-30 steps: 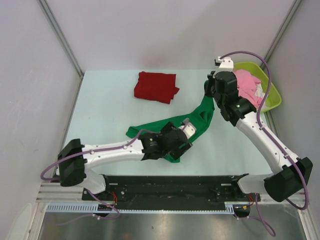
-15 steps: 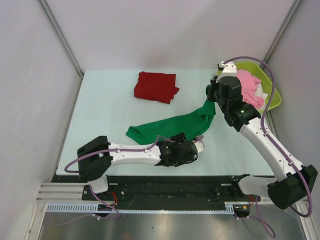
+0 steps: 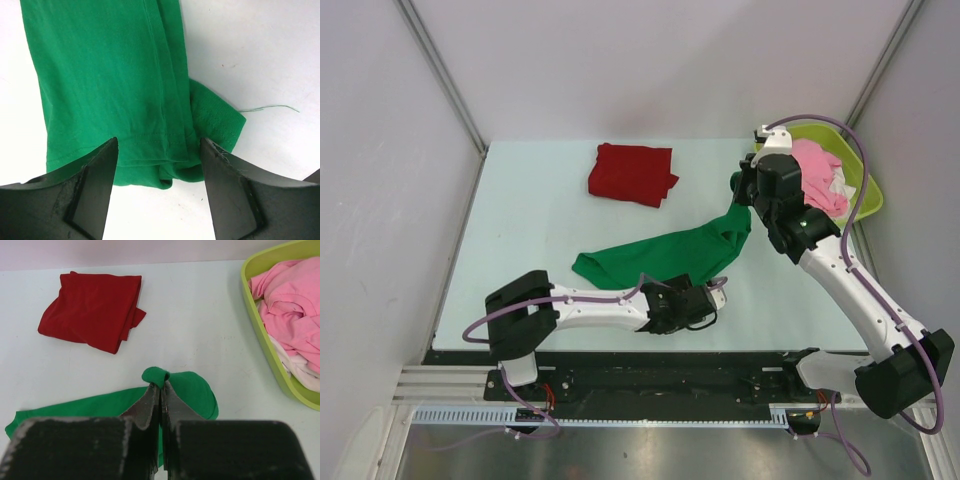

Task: Fold and stack the t-shirts
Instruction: Flatten the tshirt out

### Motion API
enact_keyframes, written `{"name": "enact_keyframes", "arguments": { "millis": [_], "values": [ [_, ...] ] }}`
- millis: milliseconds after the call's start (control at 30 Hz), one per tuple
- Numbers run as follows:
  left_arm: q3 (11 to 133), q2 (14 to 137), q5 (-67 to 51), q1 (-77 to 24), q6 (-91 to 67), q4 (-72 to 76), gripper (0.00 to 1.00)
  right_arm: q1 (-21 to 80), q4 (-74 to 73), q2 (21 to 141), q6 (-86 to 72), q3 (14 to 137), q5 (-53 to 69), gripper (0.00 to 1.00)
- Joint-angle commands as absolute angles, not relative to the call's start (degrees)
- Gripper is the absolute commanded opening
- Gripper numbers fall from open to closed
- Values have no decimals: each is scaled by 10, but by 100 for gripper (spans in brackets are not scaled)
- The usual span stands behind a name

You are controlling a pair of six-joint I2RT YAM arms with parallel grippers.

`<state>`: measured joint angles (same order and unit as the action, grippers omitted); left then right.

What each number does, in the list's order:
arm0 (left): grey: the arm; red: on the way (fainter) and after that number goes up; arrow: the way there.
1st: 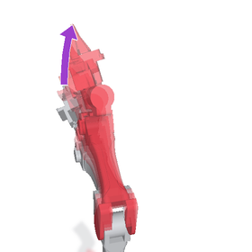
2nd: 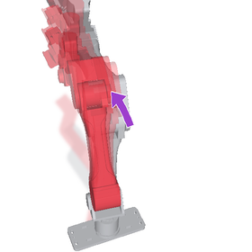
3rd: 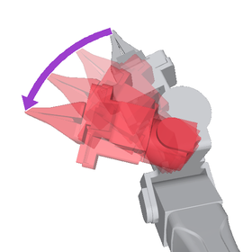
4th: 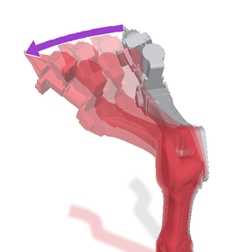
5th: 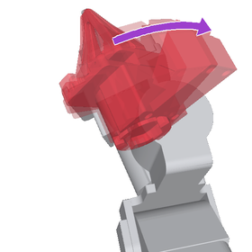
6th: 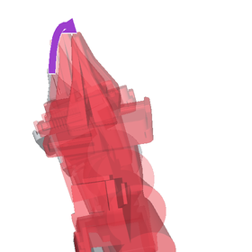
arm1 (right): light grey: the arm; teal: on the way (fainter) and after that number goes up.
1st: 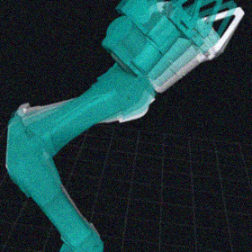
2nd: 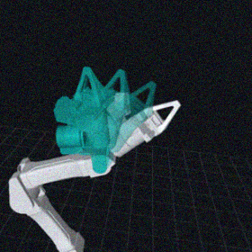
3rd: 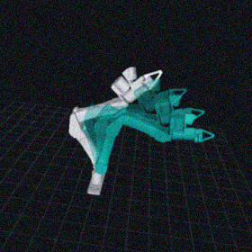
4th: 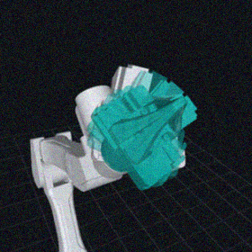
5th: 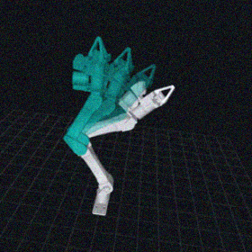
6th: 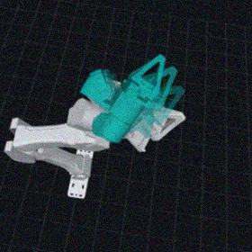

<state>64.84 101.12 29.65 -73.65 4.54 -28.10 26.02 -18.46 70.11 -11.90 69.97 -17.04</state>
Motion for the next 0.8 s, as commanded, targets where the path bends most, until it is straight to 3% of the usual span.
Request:
{"name": "enact_keyframes", "arguments": {
  "millis": [0, 767],
  "values": [
    [677, 977, 299, -740, 69, -300, 71, 258, -168, 687, -120, 698, -167, 0],
    [673, 969, 262, -734, 76, -294, 68, 258, -170, 691, -120, 698, -163, 0]
  ]
}}
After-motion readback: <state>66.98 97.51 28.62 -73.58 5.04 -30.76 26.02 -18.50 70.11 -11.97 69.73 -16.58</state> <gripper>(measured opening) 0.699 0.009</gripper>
